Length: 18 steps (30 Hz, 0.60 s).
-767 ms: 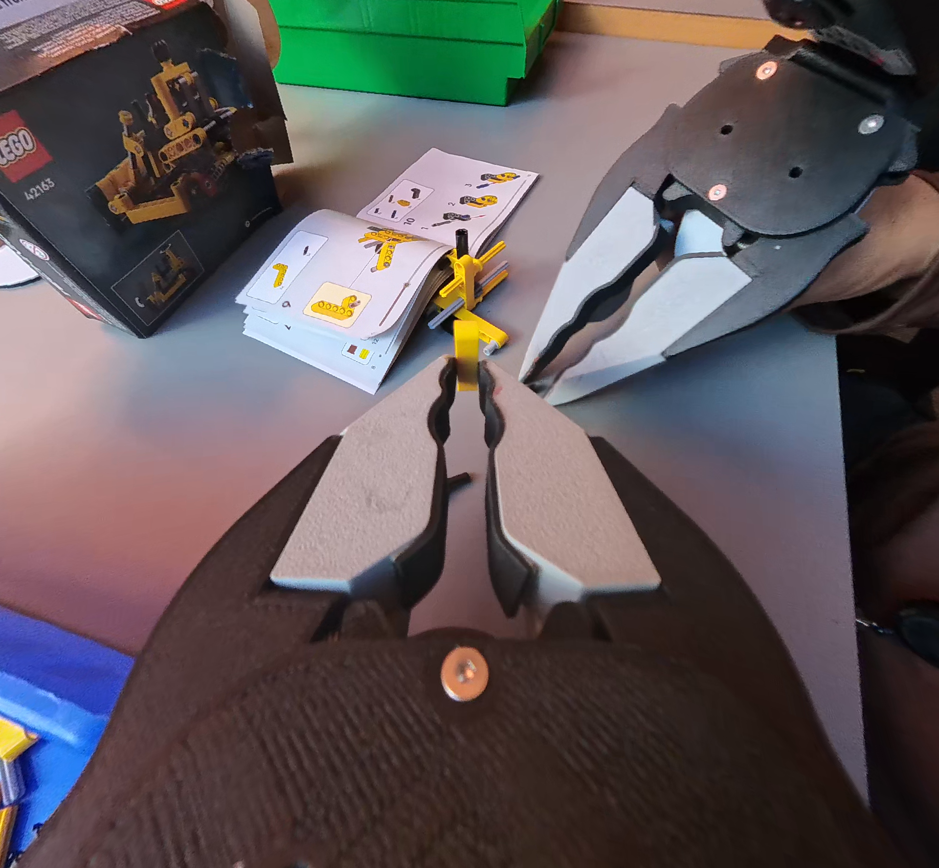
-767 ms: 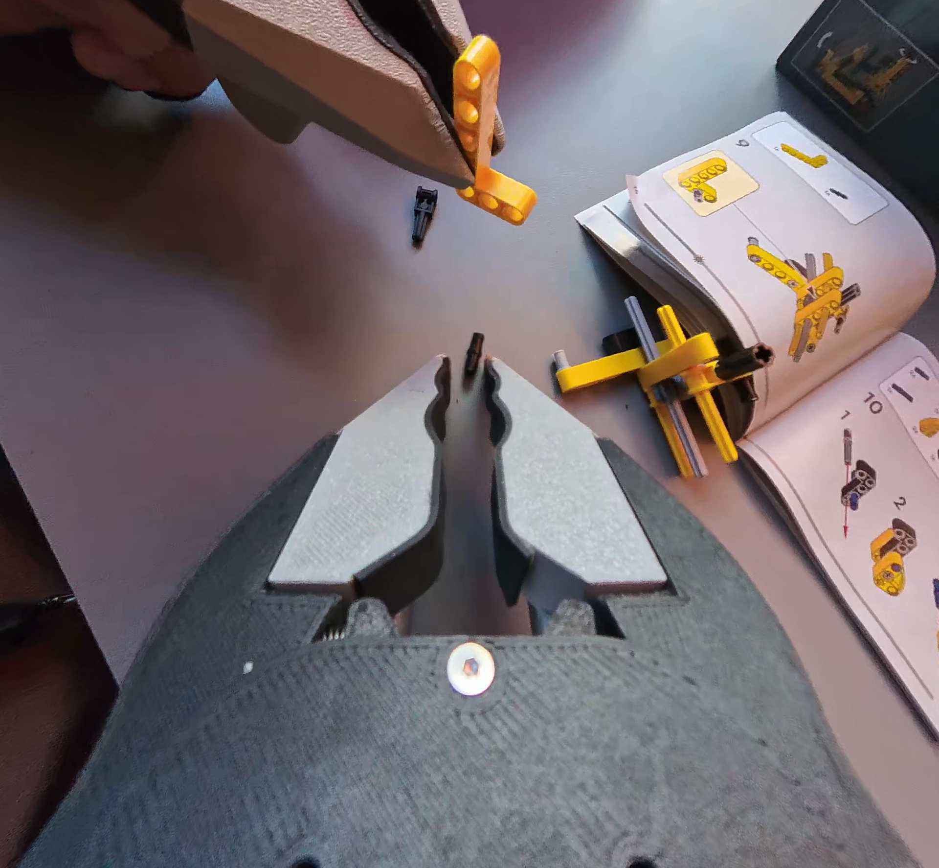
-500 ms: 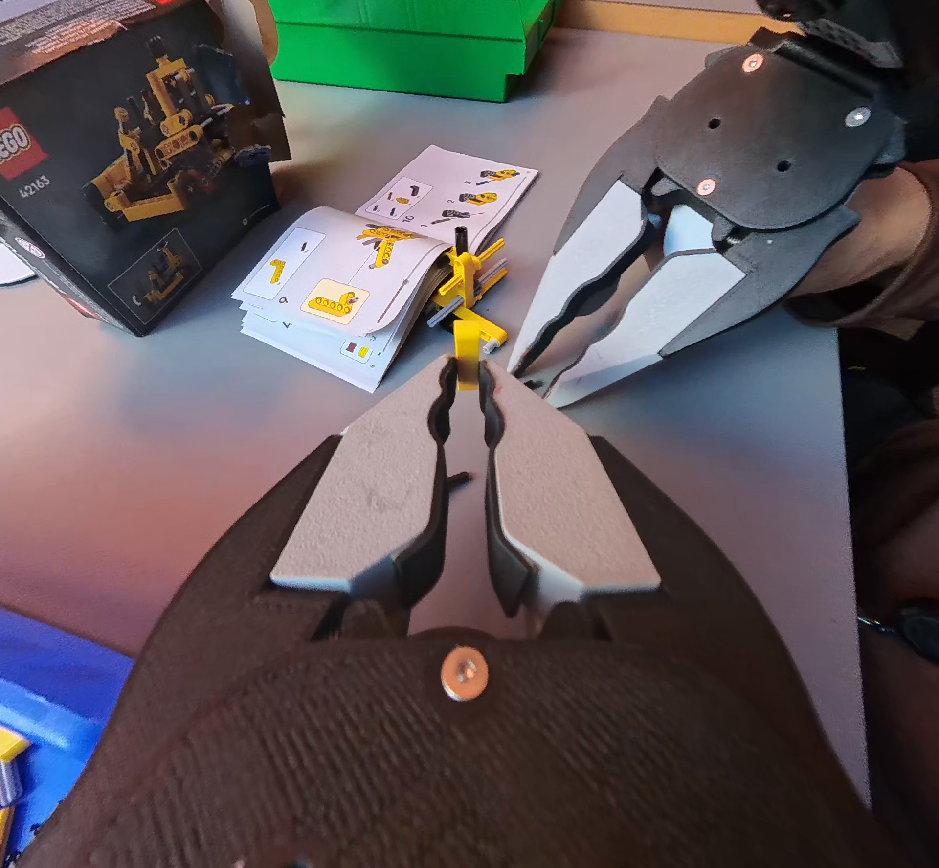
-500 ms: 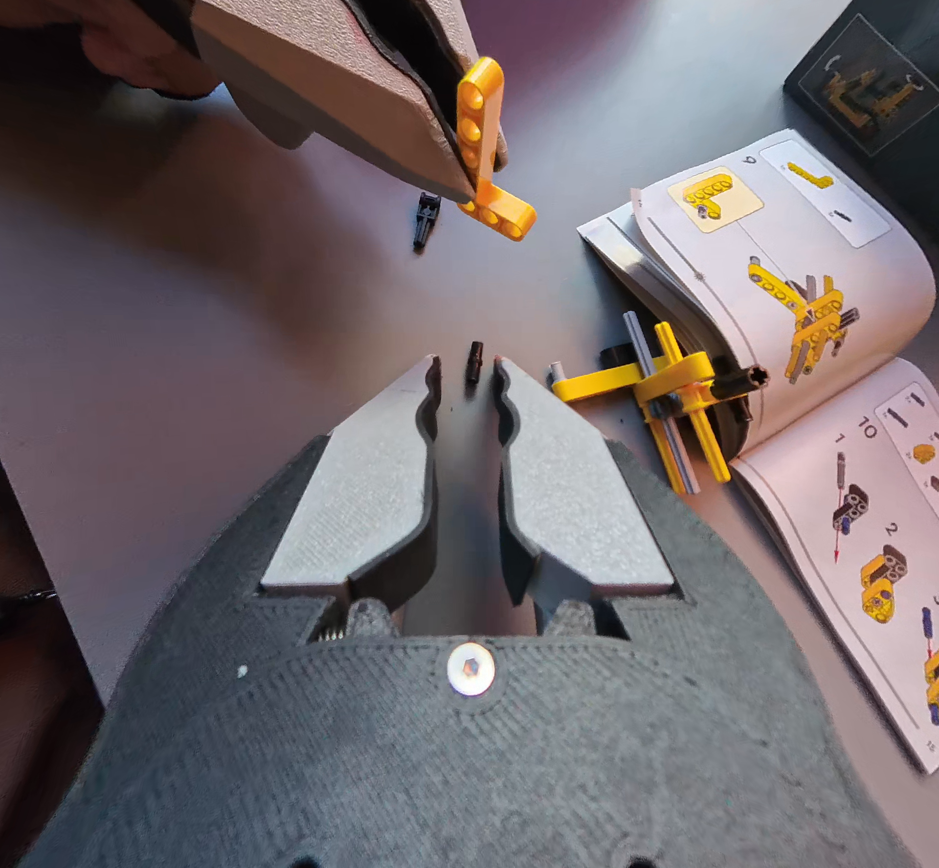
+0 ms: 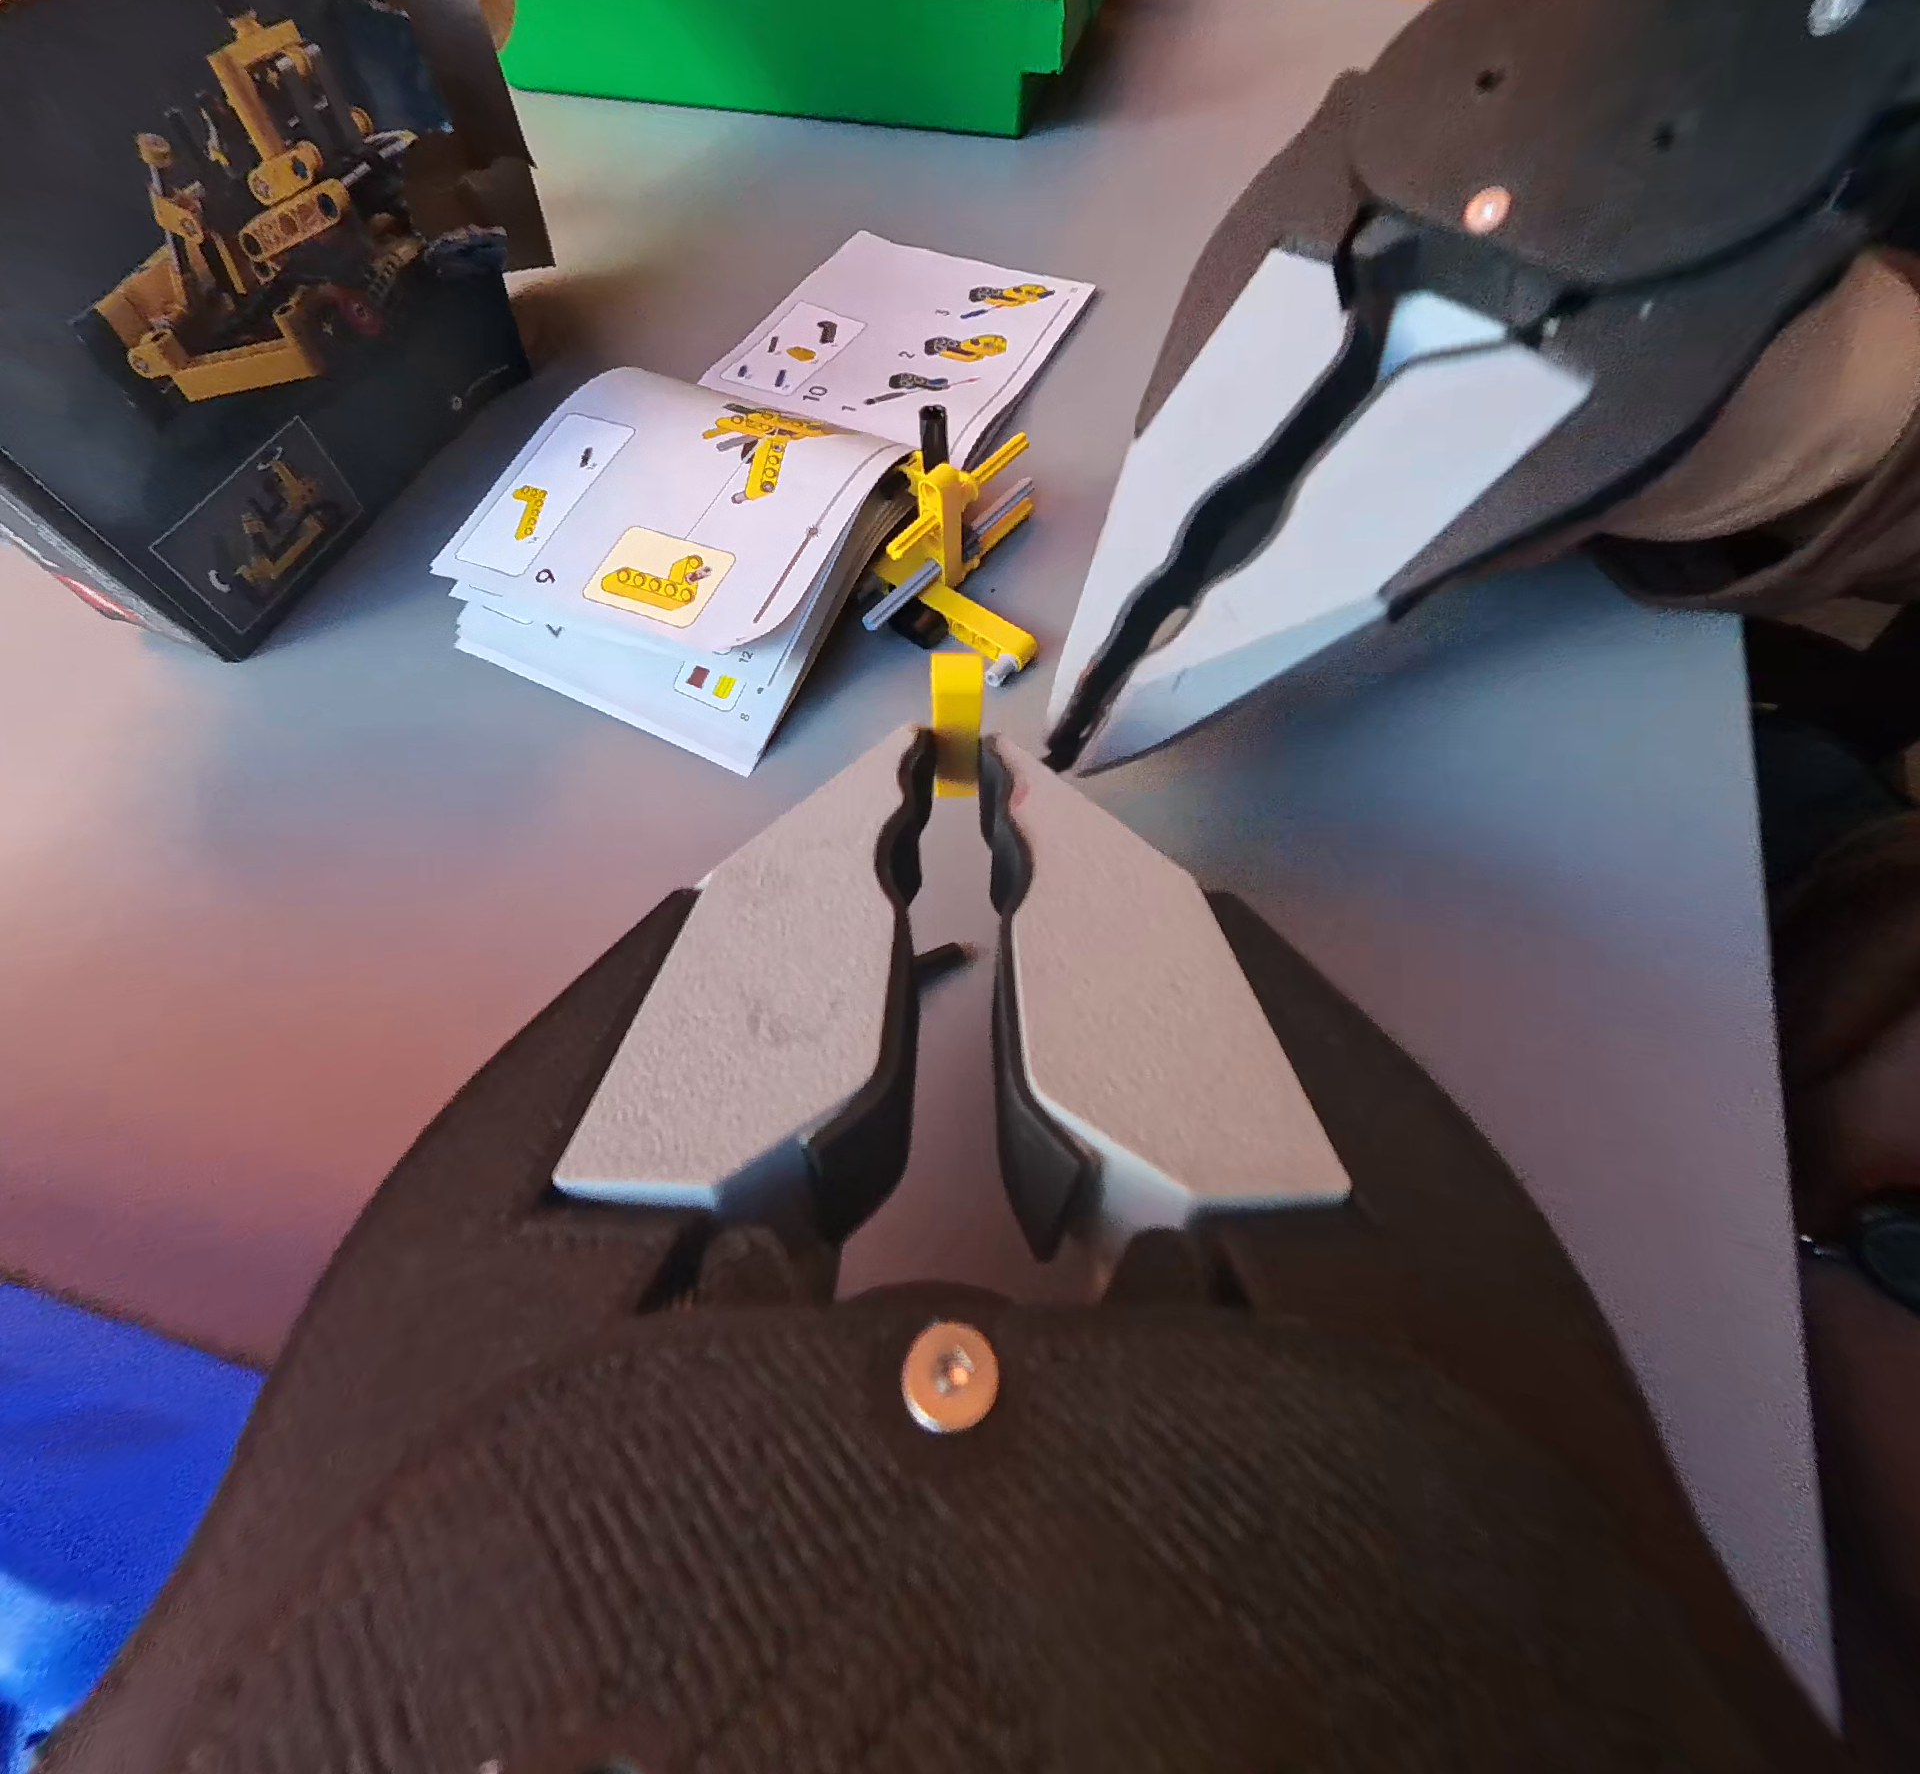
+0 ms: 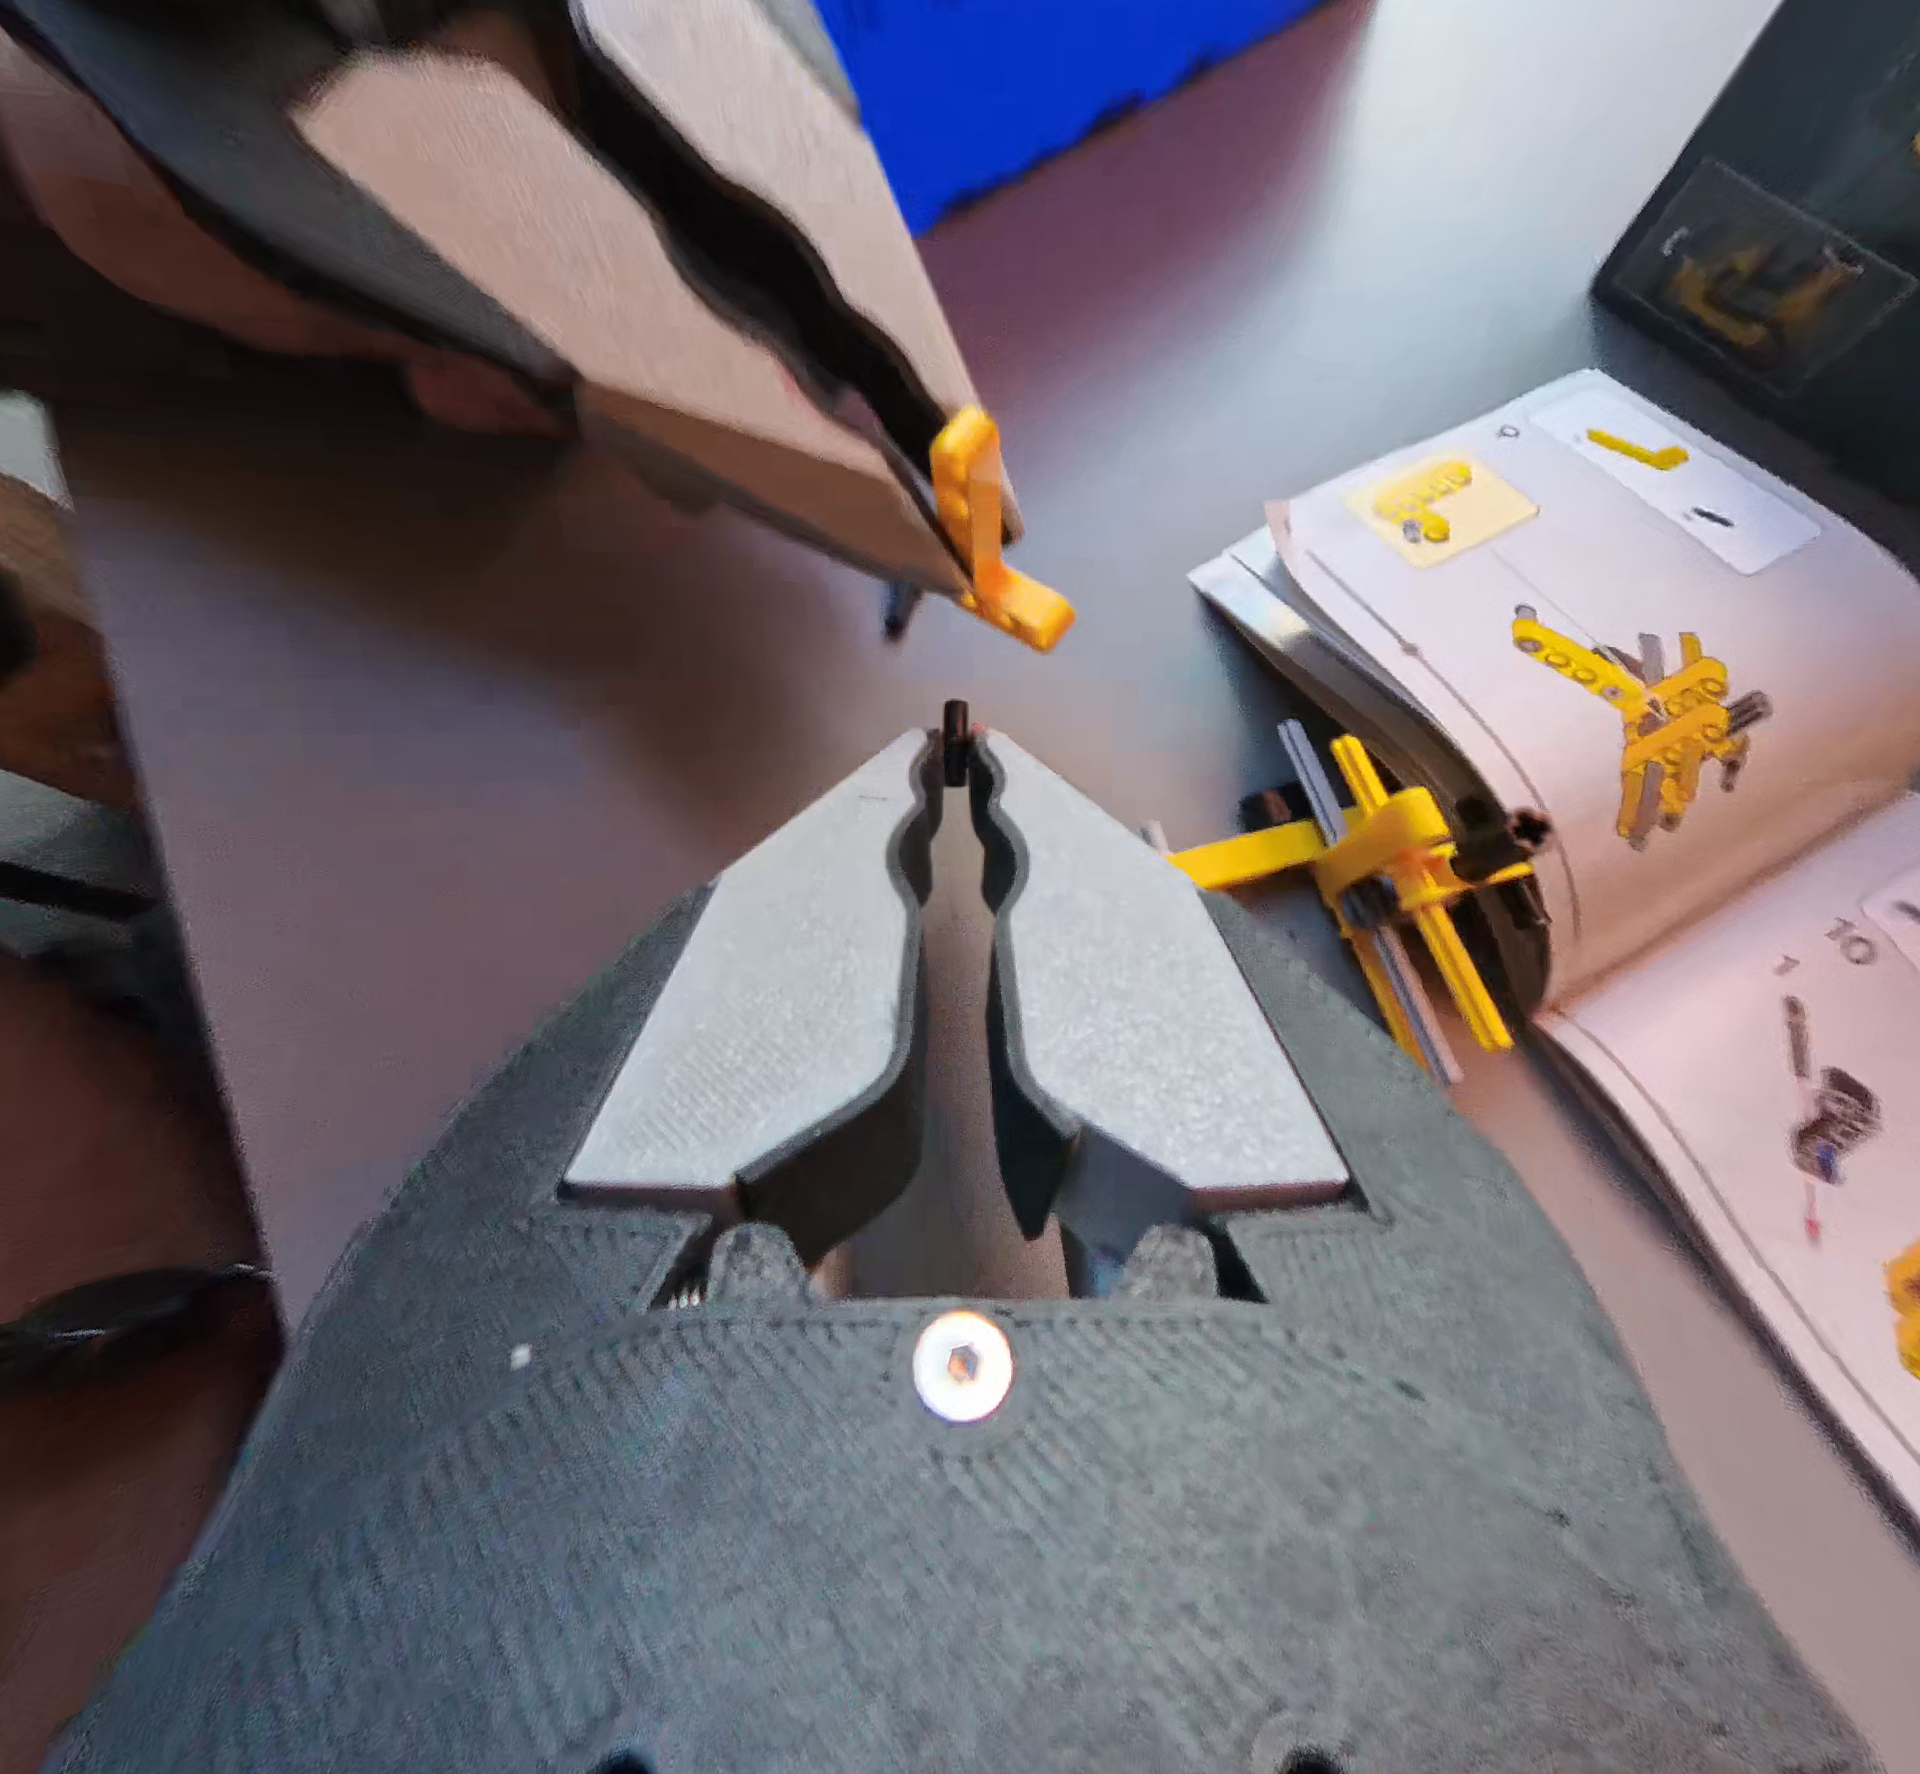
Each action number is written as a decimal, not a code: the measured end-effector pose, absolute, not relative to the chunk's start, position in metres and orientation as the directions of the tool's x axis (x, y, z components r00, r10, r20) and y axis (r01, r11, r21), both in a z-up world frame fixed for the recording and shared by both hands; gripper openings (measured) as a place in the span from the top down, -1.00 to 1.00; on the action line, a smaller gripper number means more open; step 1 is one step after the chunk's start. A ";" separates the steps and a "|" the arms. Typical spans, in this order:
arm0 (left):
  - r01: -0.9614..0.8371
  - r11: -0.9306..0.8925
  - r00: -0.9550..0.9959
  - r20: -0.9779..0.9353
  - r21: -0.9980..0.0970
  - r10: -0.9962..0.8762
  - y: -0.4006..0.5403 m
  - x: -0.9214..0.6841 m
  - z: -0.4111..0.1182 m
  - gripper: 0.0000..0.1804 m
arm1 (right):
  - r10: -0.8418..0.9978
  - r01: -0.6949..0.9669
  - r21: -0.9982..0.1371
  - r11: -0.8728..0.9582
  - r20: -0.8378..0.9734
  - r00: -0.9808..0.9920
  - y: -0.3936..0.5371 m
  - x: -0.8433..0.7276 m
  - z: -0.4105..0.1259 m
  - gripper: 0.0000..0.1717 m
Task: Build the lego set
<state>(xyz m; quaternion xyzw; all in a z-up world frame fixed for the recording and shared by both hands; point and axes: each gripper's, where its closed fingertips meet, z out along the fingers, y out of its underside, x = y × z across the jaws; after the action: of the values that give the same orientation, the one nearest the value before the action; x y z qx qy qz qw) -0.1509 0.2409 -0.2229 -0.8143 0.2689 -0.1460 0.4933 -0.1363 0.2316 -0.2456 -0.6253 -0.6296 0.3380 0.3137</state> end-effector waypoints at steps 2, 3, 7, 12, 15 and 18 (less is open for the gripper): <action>-0.301 -0.367 0.815 -0.039 -0.880 -0.578 0.242 -0.152 -0.224 0.93 | 0.989 0.519 -0.848 -0.109 -0.143 -0.025 0.230 -0.140 -0.235 0.98; -0.295 -0.361 0.820 -0.041 -0.885 -0.570 0.243 -0.153 -0.222 0.94 | 0.983 0.488 -0.860 -0.152 -0.184 -0.018 0.232 -0.140 -0.230 0.98; -0.224 -0.356 0.837 0.008 -0.907 -0.548 0.247 -0.153 -0.215 0.93 | 0.960 0.406 -0.877 -0.255 -0.278 0.003 0.242 -0.142 -0.218 0.99; -0.073 -0.366 0.839 0.141 -0.928 -0.526 0.251 -0.154 -0.204 0.94 | 0.973 0.385 -0.894 -0.228 -0.228 0.046 0.247 -0.149 -0.215 0.98; -0.073 -0.356 0.840 0.135 -0.932 -0.526 0.251 -0.153 -0.202 0.94 | 0.975 0.359 -0.907 -0.220 -0.216 0.053 0.249 -0.149 -0.211 0.99; -0.063 -0.359 0.840 0.145 -0.931 -0.523 0.251 -0.154 -0.202 0.93 | 0.977 0.354 -0.911 -0.213 -0.205 0.060 0.249 -0.150 -0.211 0.99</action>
<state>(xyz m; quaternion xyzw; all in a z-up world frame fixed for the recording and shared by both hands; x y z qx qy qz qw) -0.1536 0.2507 -0.2020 -0.7959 0.1840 -0.2145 0.5354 -0.1498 0.2489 -0.2106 -0.6387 -0.5210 0.4456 0.3493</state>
